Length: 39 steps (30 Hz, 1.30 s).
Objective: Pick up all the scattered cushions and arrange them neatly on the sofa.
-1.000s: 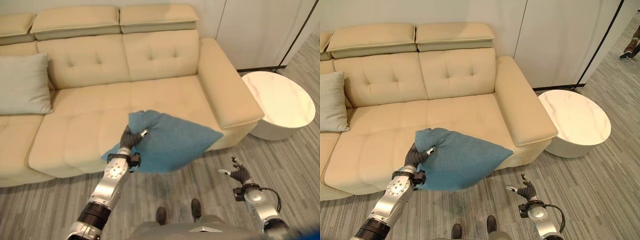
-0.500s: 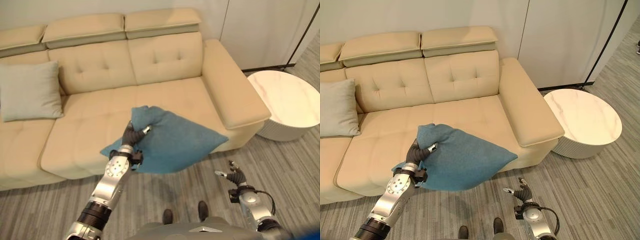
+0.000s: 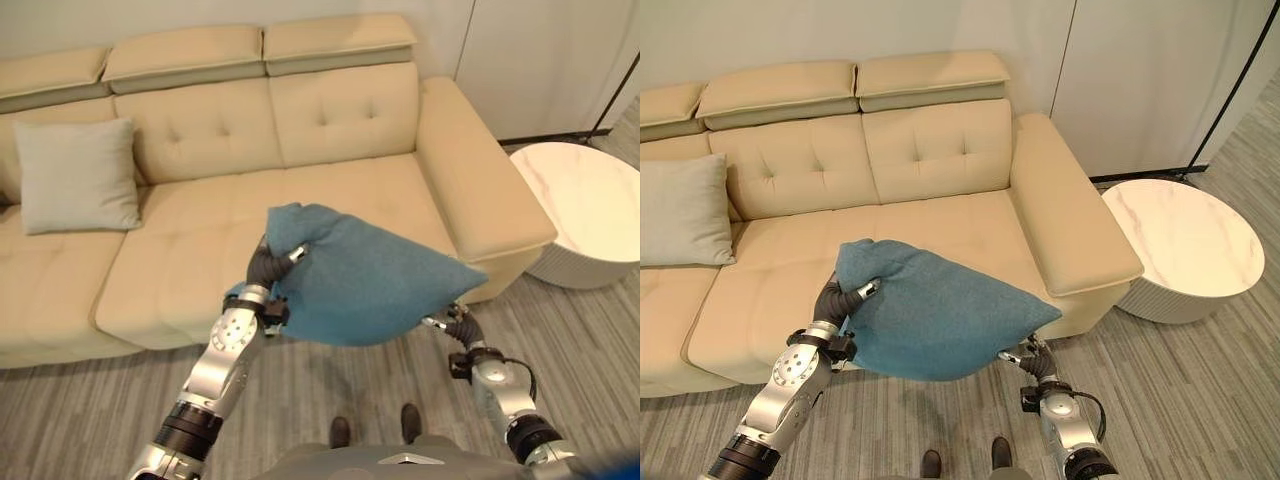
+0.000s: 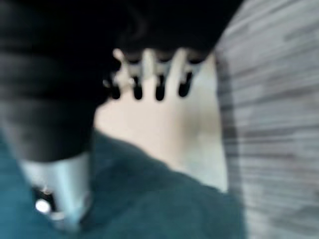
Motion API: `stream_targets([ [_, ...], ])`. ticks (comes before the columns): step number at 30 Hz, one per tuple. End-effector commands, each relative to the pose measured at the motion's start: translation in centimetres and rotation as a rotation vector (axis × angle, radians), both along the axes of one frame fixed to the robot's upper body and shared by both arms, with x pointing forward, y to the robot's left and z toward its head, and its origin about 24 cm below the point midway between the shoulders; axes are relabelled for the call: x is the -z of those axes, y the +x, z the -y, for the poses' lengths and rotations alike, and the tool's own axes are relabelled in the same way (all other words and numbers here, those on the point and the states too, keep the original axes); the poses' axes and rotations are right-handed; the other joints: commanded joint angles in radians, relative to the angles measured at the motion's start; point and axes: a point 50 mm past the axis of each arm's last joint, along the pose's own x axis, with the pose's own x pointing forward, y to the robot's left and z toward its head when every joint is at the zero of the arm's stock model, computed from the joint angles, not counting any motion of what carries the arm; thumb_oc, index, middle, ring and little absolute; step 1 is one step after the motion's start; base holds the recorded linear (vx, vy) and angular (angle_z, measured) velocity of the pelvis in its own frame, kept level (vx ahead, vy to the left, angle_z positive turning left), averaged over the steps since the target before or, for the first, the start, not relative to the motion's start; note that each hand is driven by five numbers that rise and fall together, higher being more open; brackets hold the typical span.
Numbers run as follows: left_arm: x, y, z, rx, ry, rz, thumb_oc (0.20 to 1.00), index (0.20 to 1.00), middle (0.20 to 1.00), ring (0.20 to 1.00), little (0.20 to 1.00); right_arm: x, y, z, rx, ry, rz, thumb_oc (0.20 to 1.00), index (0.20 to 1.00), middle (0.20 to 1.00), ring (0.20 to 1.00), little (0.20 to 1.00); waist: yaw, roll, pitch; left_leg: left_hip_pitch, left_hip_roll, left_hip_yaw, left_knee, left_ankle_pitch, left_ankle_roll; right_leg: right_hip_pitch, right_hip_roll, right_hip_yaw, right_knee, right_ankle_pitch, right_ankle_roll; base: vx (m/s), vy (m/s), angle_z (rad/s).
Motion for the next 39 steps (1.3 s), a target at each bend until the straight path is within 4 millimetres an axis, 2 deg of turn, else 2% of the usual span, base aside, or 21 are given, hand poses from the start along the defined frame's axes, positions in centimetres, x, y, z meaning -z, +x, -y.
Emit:
stream_targets([
  [1, -10.1, 0.3, 2.0, 0.134, -0.169, 0.505, 0.200, 0.200, 0.200, 0.200, 0.200, -3.2, 3.4, -1.5, -0.047, 0.064, 0.190, 1.000, 1.000, 1.000, 1.000, 1.000, 0.023, -0.019, -0.060, 0.025, -0.020, -0.021, 0.007, -0.098, -0.046, 0.075, -0.038, -0.030, 0.010, -0.080, 0.068, 0.00, 0.000, 0.00],
  [7, -10.5, 0.2, 2.5, 0.159, -0.187, 0.523, 0.200, 0.200, 0.200, 0.200, 0.200, -5.8, 5.2, -4.3, -0.145, 0.142, 0.306, 1.000, 1.000, 1.000, 1.000, 1.000, 0.040, -0.010, -0.059, 0.022, -0.021, -0.030, 0.007, -0.096, -0.047, 0.077, -0.040, -0.041, 0.010, -0.085, 0.066, 0.01, -0.004, 0.05],
  [8, -10.5, 0.3, 2.8, 0.163, -0.199, 0.517, 0.200, 0.200, 0.200, 0.200, 0.200, -6.6, 5.6, -5.5, -0.174, 0.186, 0.340, 1.000, 1.000, 1.000, 1.000, 1.000, 0.045, -0.008, -0.061, 0.023, -0.021, -0.032, 0.007, -0.096, -0.047, 0.079, -0.040, -0.044, 0.010, -0.086, 0.065, 0.02, -0.005, 0.05],
  [10, -10.5, 0.3, 2.9, 0.164, -0.203, 0.517, 0.200, 0.200, 0.200, 0.200, 0.200, -7.1, 5.7, -5.9, -0.186, 0.203, 0.358, 1.000, 1.000, 1.000, 1.000, 1.000, 0.047, -0.007, -0.061, 0.023, -0.021, -0.034, 0.007, -0.096, -0.047, 0.080, -0.041, -0.045, 0.010, -0.087, 0.064, 0.02, -0.004, 0.07],
  [14, -10.8, 0.5, 3.6, 0.178, -0.235, 0.524, 0.200, 0.200, 0.200, 0.200, 0.200, -9.9, 6.7, -8.9, -0.268, 0.310, 0.469, 1.000, 1.000, 1.000, 1.000, 1.000, 0.057, -0.004, -0.058, 0.022, -0.020, -0.039, 0.007, -0.094, -0.047, 0.081, -0.041, -0.052, 0.010, -0.089, 0.063, 0.01, 0.001, 0.07],
  [15, -10.8, 0.6, 3.7, 0.179, -0.237, 0.526, 0.200, 0.200, 0.200, 0.200, 0.200, -10.5, 6.8, -9.4, -0.287, 0.329, 0.489, 0.827, 0.827, 0.827, 0.827, 0.827, 0.059, -0.005, -0.057, 0.022, -0.019, -0.039, 0.007, -0.095, -0.048, 0.081, -0.041, -0.053, 0.010, -0.090, 0.062, 0.01, -0.003, 0.04],
  [16, -10.9, 0.6, 3.7, 0.179, -0.237, 0.526, 0.200, 0.200, 0.200, 0.200, 0.200, -10.5, 6.8, -9.4, -0.288, 0.329, 0.489, 0.576, 0.576, 0.576, 0.576, 0.576, 0.059, -0.005, -0.057, 0.023, -0.019, -0.039, 0.007, -0.095, -0.048, 0.082, -0.041, -0.053, 0.010, -0.090, 0.062, 0.00, 0.000, 0.00],
  [18, -10.9, 0.7, 3.9, 0.177, -0.245, 0.526, 0.200, 0.200, 0.200, 0.200, 0.200, -11.5, 7.0, -10.4, -0.317, 0.363, 0.526, 0.200, 0.200, 0.200, 0.200, 0.200, 0.064, -0.006, -0.056, 0.024, -0.019, -0.040, 0.008, -0.095, -0.047, 0.083, -0.040, -0.053, 0.010, -0.092, 0.061, 0.00, 0.000, 0.00],
  [20, -11.0, 0.9, 4.2, 0.176, -0.256, 0.527, 0.200, 0.200, 0.200, 0.200, 0.200, -12.7, 7.1, -11.4, -0.352, 0.394, 0.569, 0.200, 0.200, 0.200, 0.200, 0.200, 0.068, -0.009, -0.056, 0.025, -0.017, -0.039, 0.009, -0.097, -0.048, 0.086, -0.040, -0.053, 0.010, -0.093, 0.061, 0.00, 0.000, 0.00],
  [23, -10.6, 1.1, 3.8, 0.148, -0.236, 0.512, 0.200, 0.200, 0.200, 0.200, 0.200, -13.4, 6.9, -11.6, -0.378, 0.388, 0.599, 0.200, 0.200, 0.200, 0.200, 0.200, 0.067, -0.015, -0.060, 0.030, -0.014, -0.036, 0.009, -0.100, -0.048, 0.091, -0.038, -0.055, 0.010, -0.096, 0.059, 0.00, 0.000, 0.00],
  [27, -9.6, 1.3, 3.3, 0.112, -0.220, 0.472, 0.200, 0.200, 0.200, 0.200, 0.200, -12.9, 6.7, -11.1, -0.370, 0.360, 0.588, 0.200, 0.200, 0.200, 0.200, 0.200, 0.064, -0.021, -0.063, 0.035, -0.011, -0.036, 0.010, -0.102, -0.049, 0.097, -0.038, -0.056, 0.010, -0.099, 0.058, 0.00, 0.000, 0.00],
  [31, -7.6, 1.3, 2.2, 0.047, -0.199, 0.390, 0.200, 0.200, 0.200, 0.200, 0.200, -11.9, 6.2, -9.5, -0.326, 0.332, 0.558, 0.200, 0.200, 0.200, 0.200, 0.200, 0.058, -0.029, -0.064, 0.041, -0.008, -0.034, 0.011, -0.104, -0.049, 0.102, -0.035, -0.057, 0.010, -0.101, 0.055, 0.00, 0.000, 0.00],
  [32, -6.7, 1.3, 1.6, 0.021, -0.181, 0.357, 0.200, 0.200, 0.200, 0.200, 0.200, -11.3, 5.7, -8.6, -0.304, 0.314, 0.542, 0.200, 0.200, 0.200, 0.200, 0.200, 0.053, -0.035, -0.063, 0.044, -0.005, -0.032, 0.011, -0.104, -0.050, 0.103, -0.033, -0.058, 0.010, -0.102, 0.055, 0.00, 0.000, 0.00],
  [33, -6.7, 1.3, 1.6, 0.021, -0.181, 0.357, 0.200, 0.200, 0.200, 0.200, 0.200, -11.3, 5.7, -8.6, -0.304, 0.314, 0.542, 0.200, 0.200, 0.200, 0.200, 0.200, 0.053, -0.035, -0.063, 0.044, -0.005, -0.032, 0.010, -0.105, -0.050, 0.103, -0.033, -0.059, 0.010, -0.102, 0.055, 0.00, 0.000, 0.00],
  [34, -5.1, 0.9, 0.7, -0.017, -0.161, 0.293, 0.200, 0.200, 0.200, 0.200, 0.200, -10.5, 5.1, -6.9, -0.263, 0.274, 0.522, 0.200, 0.200, 0.200, 0.200, 0.200, 0.047, -0.044, -0.063, 0.044, -0.002, -0.029, 0.011, -0.105, -0.051, 0.103, -0.030, -0.058, 0.010, -0.102, 0.054, -0.03, 0.004, -0.01],
  [36, -4.0, 0.6, 0.2, -0.036, -0.139, 0.248, 0.200, 0.200, 0.200, 0.200, 0.200, -10.0, 4.5, -5.7, -0.223, 0.239, 0.508, 0.200, 0.200, 0.200, 0.200, 0.200, 0.041, -0.050, -0.063, 0.043, -0.001, -0.029, 0.012, -0.105, -0.051, 0.101, -0.029, -0.058, 0.010, -0.100, 0.054, -0.02, 0.002, -0.01],
  [39, -2.9, 0.3, -0.4, -0.060, -0.105, 0.204, 0.200, 0.200, 0.200, 0.200, 0.200, -9.6, 4.1, -4.8, -0.190, 0.216, 0.498, 0.200, 0.200, 0.200, 0.200, 0.200, 0.038, -0.055, -0.063, 0.042, 0.002, -0.026, 0.013, -0.106, -0.051, 0.098, -0.028, -0.056, 0.010, -0.098, 0.054, -0.02, 0.005, -0.01],
])
